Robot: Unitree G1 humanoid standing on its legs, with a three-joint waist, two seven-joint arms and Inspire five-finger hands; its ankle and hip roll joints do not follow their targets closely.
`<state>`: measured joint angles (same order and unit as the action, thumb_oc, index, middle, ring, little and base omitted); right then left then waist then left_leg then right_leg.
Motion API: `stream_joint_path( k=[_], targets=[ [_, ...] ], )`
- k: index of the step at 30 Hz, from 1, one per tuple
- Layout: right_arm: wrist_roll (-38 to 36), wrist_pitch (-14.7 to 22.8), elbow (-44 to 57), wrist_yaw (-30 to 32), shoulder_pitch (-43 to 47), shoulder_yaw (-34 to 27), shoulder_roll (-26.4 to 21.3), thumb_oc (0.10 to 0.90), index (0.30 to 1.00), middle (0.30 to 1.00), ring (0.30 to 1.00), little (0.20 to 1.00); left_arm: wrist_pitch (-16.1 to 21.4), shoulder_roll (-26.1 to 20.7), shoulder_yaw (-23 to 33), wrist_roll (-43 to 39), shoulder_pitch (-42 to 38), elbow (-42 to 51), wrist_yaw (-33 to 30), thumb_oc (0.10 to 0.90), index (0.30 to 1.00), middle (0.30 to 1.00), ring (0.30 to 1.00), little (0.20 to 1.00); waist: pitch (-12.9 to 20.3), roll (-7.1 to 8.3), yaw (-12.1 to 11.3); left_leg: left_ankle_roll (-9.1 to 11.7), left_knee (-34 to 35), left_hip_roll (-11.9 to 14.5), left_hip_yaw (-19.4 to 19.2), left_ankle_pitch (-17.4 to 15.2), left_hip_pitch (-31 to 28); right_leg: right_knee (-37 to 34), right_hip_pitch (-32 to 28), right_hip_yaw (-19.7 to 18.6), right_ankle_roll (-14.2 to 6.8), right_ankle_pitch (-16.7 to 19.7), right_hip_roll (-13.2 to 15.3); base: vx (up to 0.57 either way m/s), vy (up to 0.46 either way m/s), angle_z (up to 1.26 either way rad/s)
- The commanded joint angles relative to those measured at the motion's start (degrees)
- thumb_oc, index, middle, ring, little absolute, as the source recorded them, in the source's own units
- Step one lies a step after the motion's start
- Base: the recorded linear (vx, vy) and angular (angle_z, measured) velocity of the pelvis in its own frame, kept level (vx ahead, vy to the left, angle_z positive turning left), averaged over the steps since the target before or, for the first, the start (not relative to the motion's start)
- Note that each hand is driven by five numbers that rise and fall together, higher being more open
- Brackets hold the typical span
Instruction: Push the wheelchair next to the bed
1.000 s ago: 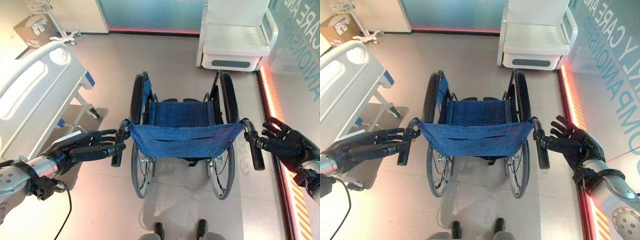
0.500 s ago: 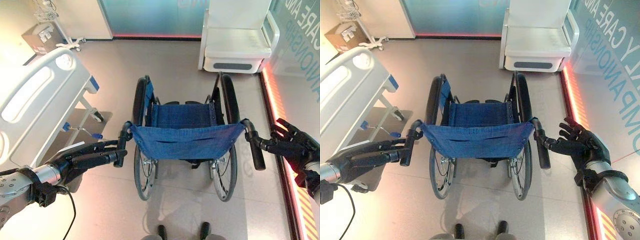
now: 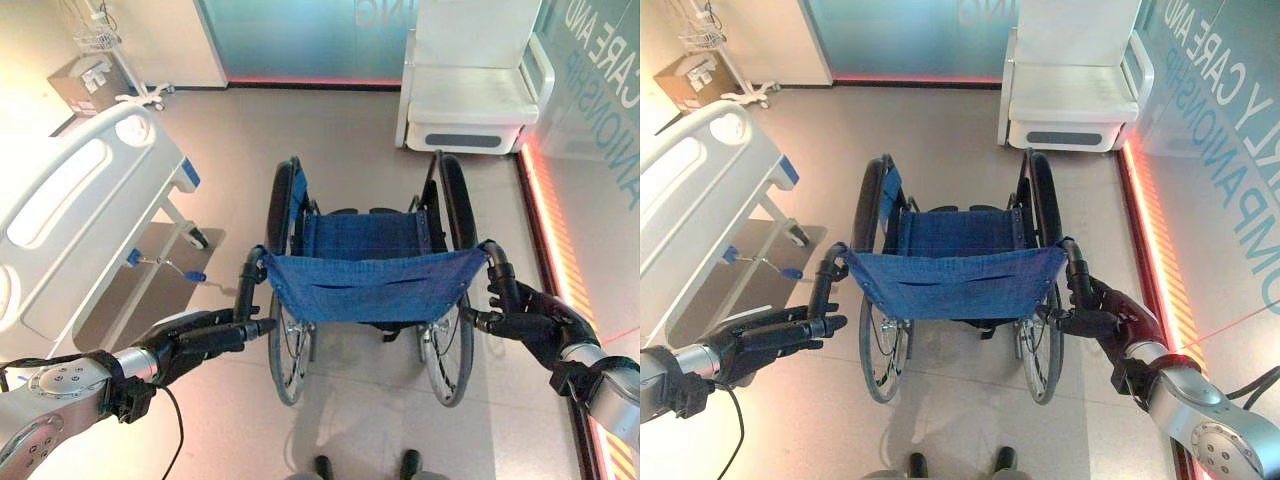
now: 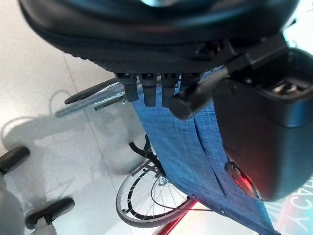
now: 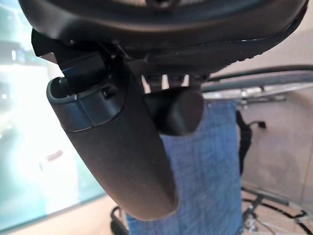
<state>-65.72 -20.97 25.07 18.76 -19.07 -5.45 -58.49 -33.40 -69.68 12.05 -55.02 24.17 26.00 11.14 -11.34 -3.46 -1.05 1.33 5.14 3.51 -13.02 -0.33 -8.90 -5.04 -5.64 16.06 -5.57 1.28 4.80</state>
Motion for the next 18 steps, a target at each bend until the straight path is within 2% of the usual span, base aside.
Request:
stream_joint_path(
  k=[1,7,13,18],
  targets=[
    [-0.7,2.5,0.5,-3.0,5.2,1.1,-4.1,0.800,0.900,0.900,0.900,0.900,2.5,-2.0,2.0,-3.3,-3.1,0.7,0.1,0.800,0.900,0.900,0.900,0.900,1.8,2.38,0.5,0.7,-0.1,-0.5,-2.2,0.1,2.2,0.0,-0.9,1.2,-3.8,-0.2,1.5,0.00,0.000,0.00],
    [1.6,0.9,-1.6,-2.0,4.4,3.0,-4.1,0.800,0.900,0.900,0.900,0.900,2.8,-1.3,-0.7,-3.7,-3.9,-0.1,-1.8,0.800,0.900,0.900,0.900,0.900,1.9,2.54,0.6,0.8,-0.1,-0.5,-2.2,0.2,2.2,0.0,-0.9,1.3,-3.9,-0.3,1.5,0.00,0.000,0.00],
    [2.9,1.0,-5.2,0.7,8.2,5.0,-4.9,0.800,0.900,0.900,0.900,0.900,3.0,-1.6,-3.2,-6.6,-7.2,-2.3,-7.2,0.800,0.900,0.900,0.900,0.900,1.3,2.51,0.6,0.9,-0.1,-0.3,-2.3,0.5,2.1,0.0,-1.1,1.3,-3.7,-0.1,1.4,0.00,-0.001,-0.01],
    [2.3,1.3,-6.6,1.2,10.1,4.9,-5.9,0.800,0.900,0.900,0.900,0.900,3.7,-2.0,-2.4,-7.9,-8.6,-4.3,-9.2,0.800,0.900,0.900,0.900,0.900,0.9,2.64,0.5,1.0,-0.1,-0.3,-2.1,0.6,2.1,0.0,-1.1,1.3,-3.7,0.0,1.3,0.00,-0.002,-0.01]
  ],
)
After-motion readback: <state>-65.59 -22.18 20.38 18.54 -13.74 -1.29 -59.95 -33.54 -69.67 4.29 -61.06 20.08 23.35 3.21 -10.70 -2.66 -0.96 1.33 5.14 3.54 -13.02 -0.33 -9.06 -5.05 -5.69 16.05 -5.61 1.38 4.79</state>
